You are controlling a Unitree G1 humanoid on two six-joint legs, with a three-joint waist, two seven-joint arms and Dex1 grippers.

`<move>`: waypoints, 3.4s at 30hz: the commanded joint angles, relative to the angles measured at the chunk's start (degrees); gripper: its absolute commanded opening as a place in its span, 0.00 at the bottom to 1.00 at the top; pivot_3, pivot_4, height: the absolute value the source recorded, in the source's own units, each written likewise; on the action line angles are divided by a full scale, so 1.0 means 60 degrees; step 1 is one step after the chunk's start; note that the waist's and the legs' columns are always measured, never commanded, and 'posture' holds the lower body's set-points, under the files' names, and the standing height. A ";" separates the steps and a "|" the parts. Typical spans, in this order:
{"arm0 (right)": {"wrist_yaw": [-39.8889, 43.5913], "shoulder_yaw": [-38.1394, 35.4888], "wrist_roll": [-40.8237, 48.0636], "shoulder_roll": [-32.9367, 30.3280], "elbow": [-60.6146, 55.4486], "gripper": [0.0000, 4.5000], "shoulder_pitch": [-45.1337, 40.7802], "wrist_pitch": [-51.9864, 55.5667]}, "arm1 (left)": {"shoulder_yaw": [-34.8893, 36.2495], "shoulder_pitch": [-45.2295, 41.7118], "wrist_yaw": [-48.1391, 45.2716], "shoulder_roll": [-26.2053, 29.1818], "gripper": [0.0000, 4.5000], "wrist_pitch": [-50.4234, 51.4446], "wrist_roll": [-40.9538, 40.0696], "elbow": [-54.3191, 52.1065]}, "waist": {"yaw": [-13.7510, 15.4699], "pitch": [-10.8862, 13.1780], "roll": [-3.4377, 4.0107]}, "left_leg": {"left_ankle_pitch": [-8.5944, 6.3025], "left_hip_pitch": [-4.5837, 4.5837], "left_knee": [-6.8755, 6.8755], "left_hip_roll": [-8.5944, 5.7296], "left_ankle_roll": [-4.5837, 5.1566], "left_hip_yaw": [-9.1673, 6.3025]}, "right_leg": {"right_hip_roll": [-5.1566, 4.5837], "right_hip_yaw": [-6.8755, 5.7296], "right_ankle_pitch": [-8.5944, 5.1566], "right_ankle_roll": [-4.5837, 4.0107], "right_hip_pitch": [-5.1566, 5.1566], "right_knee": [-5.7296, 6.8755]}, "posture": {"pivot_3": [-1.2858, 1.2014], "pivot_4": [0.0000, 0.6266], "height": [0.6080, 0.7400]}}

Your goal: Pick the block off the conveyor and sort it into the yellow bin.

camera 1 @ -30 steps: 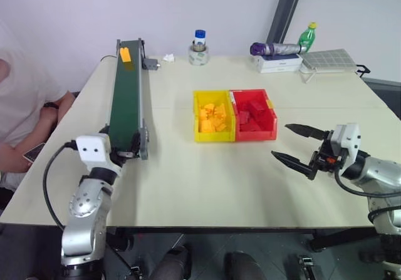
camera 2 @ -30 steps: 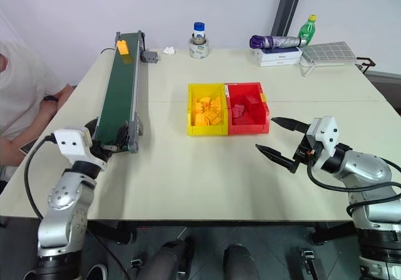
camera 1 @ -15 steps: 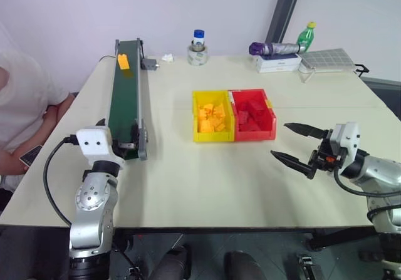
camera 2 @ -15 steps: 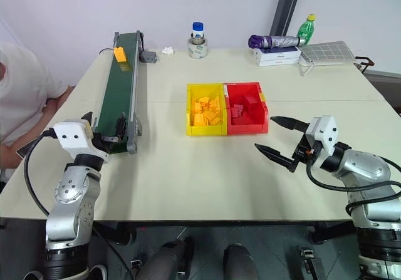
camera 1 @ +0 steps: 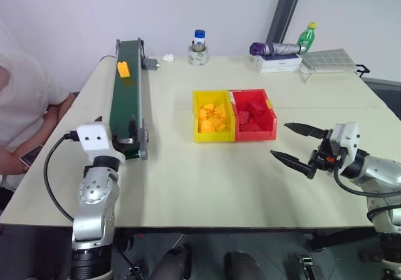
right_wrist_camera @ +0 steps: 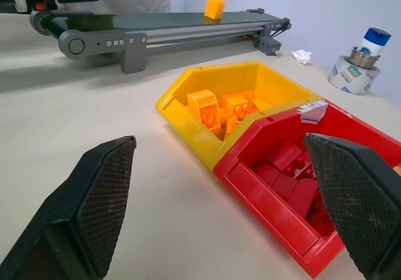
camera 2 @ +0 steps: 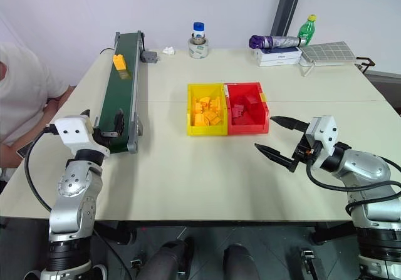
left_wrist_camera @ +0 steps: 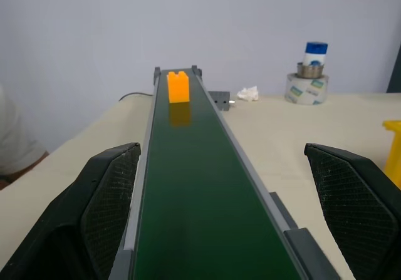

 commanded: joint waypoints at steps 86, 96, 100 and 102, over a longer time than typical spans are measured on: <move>-0.0844 -0.0701 0.0224 -0.0087 -0.1381 1.00 0.0993 0.0212 | -0.1472 -0.8118 -0.1902 -0.2568 0.99 -0.1494 -0.0543 0.8735 | -0.0013 0.0008 -0.0016 | 0.0001 0.0005 0.0047 -0.0015 0.0006 0.0009 | 0.0002 -0.0016 0.0029 0.0081 0.0018 0.0018 | 0.52 0.24 1.00; -0.0638 -0.0421 0.0171 -0.0072 -0.0937 1.00 0.0530 0.0141 | -0.1525 -0.4547 -0.3622 -0.0578 0.99 0.1911 -0.2211 0.2335 | -0.0042 0.0005 -0.0011 | 0.0002 0.0009 0.0044 -0.0008 0.0006 0.0008 | 0.0008 -0.0003 0.0028 0.0074 0.0012 0.0028 | 0.52 0.24 1.00; -0.0479 -0.0367 0.0152 -0.0080 -0.0803 1.00 0.0449 0.0106 | -0.1087 -0.2765 -0.5013 0.1244 0.99 0.3212 -0.3637 -0.0381 | -0.0043 0.0001 -0.0002 | 0.0001 0.0010 0.0042 -0.0002 0.0005 0.0008 | 0.0009 0.0006 0.0009 0.0035 0.0008 0.0028 | 0.52 0.24 1.00; -0.0384 -0.0325 0.0133 -0.0097 -0.0692 1.00 0.0367 0.0085 | -0.0580 -0.1856 -0.5583 0.2212 0.99 0.3529 -0.4062 -0.0979 | -0.0023 0.0000 -0.0001 | 0.0001 0.0011 0.0042 -0.0002 0.0005 0.0008 | 0.0006 0.0007 0.0008 0.0029 0.0010 0.0028 | 0.52 0.24 1.00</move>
